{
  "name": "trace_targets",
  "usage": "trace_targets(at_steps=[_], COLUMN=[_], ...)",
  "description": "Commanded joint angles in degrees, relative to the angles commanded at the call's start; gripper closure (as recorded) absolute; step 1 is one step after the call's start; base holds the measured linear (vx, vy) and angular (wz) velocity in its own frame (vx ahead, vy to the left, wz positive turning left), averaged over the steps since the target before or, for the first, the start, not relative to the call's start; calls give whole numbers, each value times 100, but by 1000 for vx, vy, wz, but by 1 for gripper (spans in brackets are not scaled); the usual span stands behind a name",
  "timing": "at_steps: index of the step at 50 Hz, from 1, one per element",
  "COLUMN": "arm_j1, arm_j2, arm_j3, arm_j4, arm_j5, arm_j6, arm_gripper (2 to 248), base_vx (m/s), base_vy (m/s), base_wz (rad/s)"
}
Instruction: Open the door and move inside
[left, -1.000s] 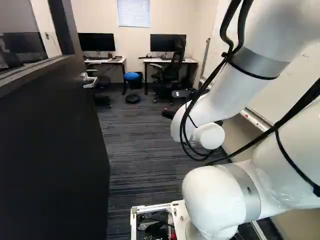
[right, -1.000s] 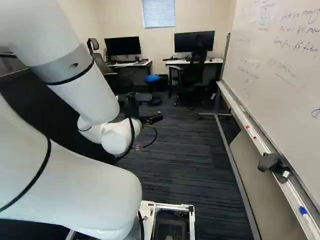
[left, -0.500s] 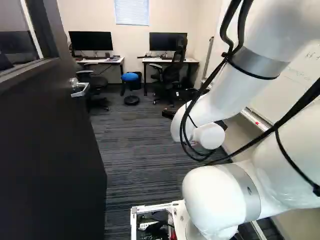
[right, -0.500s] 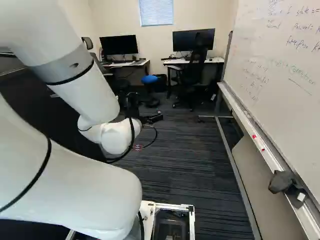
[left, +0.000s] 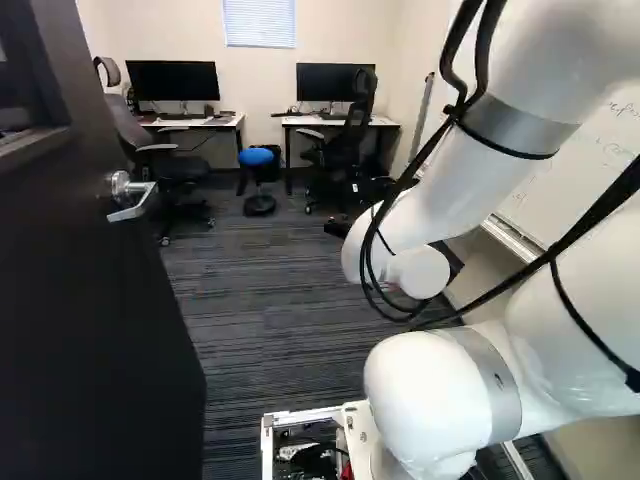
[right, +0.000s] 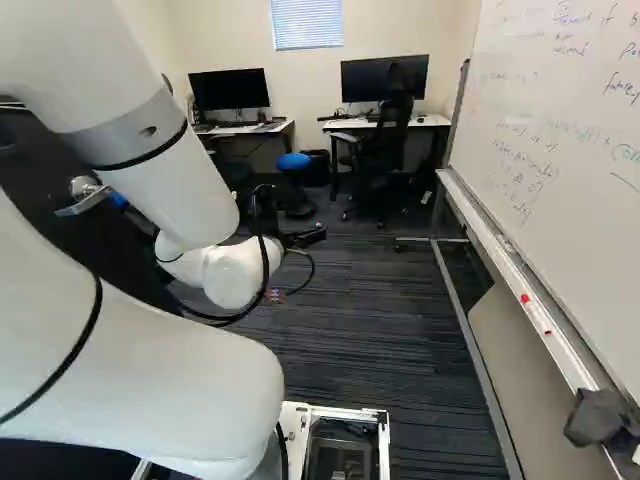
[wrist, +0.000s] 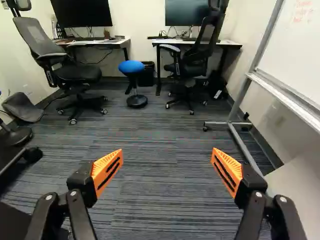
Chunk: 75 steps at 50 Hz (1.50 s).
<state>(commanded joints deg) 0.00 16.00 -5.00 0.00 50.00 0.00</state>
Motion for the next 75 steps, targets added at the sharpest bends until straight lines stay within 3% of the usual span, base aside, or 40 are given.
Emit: trace_targets(at_steps=[75], arm_j1=[0], arm_j2=[0], arm_j3=[0], arm_j4=[0], arm_j5=[0], arm_j6=[0], arm_gripper=[3], base_vx=[218], base_vy=[1], base_wz=[-12])
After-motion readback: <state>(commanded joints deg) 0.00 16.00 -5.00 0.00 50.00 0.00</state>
